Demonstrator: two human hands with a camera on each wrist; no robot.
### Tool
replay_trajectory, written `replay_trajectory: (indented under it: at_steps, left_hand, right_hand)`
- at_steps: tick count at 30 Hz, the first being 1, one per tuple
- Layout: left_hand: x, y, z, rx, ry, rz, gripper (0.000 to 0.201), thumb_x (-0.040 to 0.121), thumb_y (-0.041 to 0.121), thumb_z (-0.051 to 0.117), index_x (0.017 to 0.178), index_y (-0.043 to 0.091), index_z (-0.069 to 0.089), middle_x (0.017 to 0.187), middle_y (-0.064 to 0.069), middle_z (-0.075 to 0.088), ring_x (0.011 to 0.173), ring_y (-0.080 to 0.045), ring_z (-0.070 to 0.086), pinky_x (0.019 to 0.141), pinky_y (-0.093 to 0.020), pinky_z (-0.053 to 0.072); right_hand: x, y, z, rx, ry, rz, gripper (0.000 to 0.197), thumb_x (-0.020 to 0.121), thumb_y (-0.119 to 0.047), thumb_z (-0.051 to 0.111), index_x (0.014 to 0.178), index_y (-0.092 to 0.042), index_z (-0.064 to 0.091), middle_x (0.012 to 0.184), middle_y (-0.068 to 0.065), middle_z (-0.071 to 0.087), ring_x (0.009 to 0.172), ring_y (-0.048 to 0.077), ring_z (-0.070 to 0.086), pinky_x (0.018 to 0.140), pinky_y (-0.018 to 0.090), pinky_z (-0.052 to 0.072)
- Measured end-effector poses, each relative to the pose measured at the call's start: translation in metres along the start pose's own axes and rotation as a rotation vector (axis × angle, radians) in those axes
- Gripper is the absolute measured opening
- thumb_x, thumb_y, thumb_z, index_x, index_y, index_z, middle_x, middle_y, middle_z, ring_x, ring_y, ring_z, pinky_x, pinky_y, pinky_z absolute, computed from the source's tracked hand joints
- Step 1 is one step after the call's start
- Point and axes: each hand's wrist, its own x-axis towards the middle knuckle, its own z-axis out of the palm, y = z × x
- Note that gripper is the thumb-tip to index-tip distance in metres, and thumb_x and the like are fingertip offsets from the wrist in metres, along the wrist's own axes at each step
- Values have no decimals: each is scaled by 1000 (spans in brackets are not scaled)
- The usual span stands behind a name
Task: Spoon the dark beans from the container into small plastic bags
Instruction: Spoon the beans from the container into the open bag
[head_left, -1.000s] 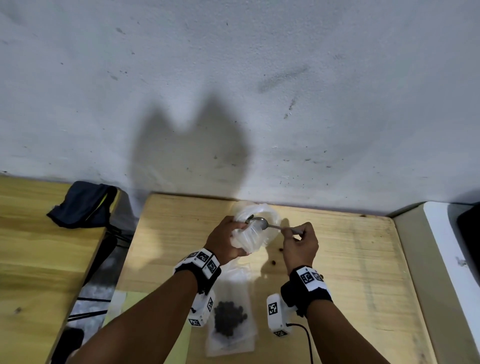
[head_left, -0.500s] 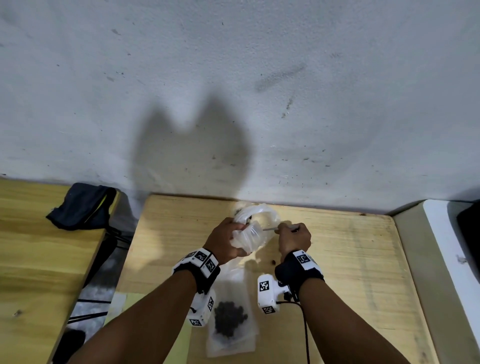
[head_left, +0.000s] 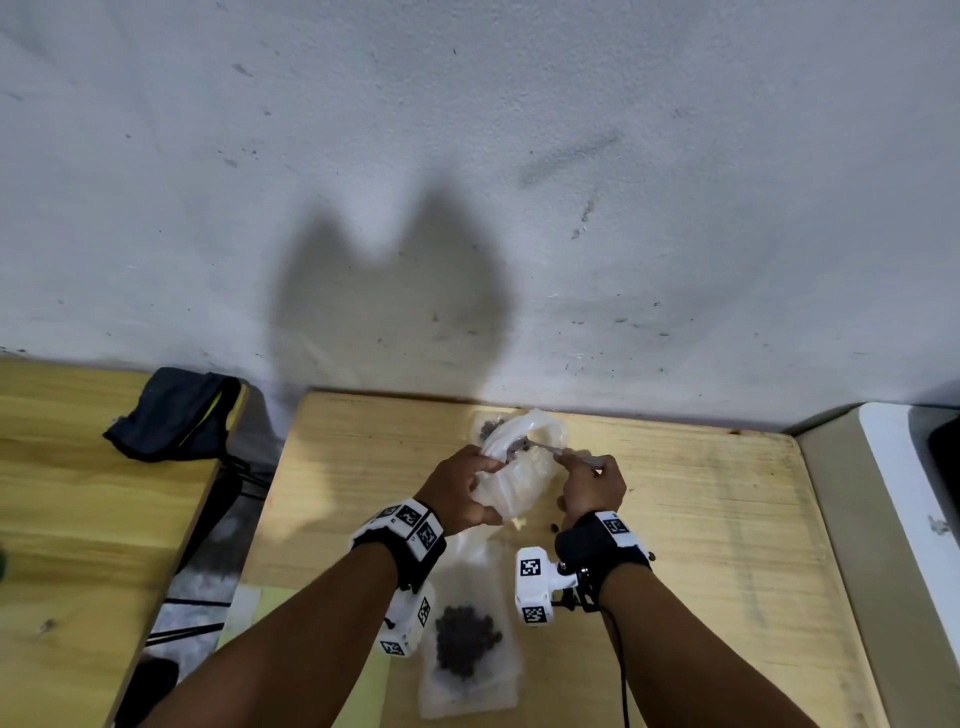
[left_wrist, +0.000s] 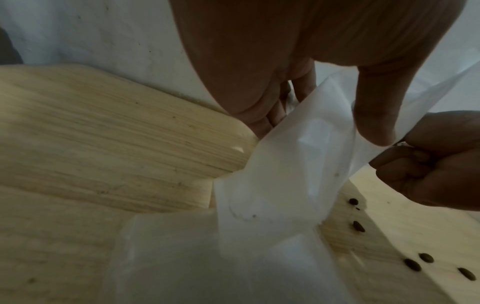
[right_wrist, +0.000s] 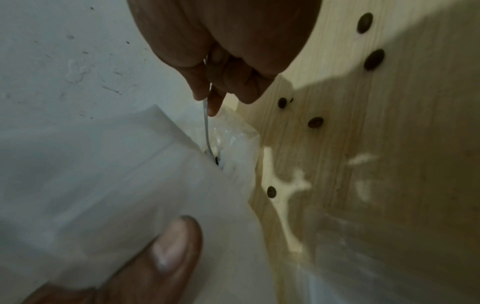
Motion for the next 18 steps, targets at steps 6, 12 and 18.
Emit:
replay_trajectory:
  at_steps: [6,12,18]
  left_hand:
    - [-1,3,-2,39,8,10,75,52,13,92,121,12,61,115,8,50,112,-15,56,99,-31,48]
    - [0,11,0,87,50,70,73,51,14,92,118,14,62,123,5,47,113,-17,54,94,-36,50]
    - [-4,7,6,100,-15,65,73,51,16,90,118,15,62,128,1,49,116,-17,54,95,-38,50]
  right_hand:
    - [-5,-8,3,-149,-29,-196,31,77,-19,75,69,-13,45,65,0,51,60,20,45,60,29,41]
    - [-18,1,-3,-197,-43,-276,28,79,-16,73,70,-8,48,68,4,56,62,20,50,61,30,43]
    - [-18,9,5,-69,-61,-28,31,73,-20,77,58,-18,49,58,4,50,57,21,42,57,31,38]
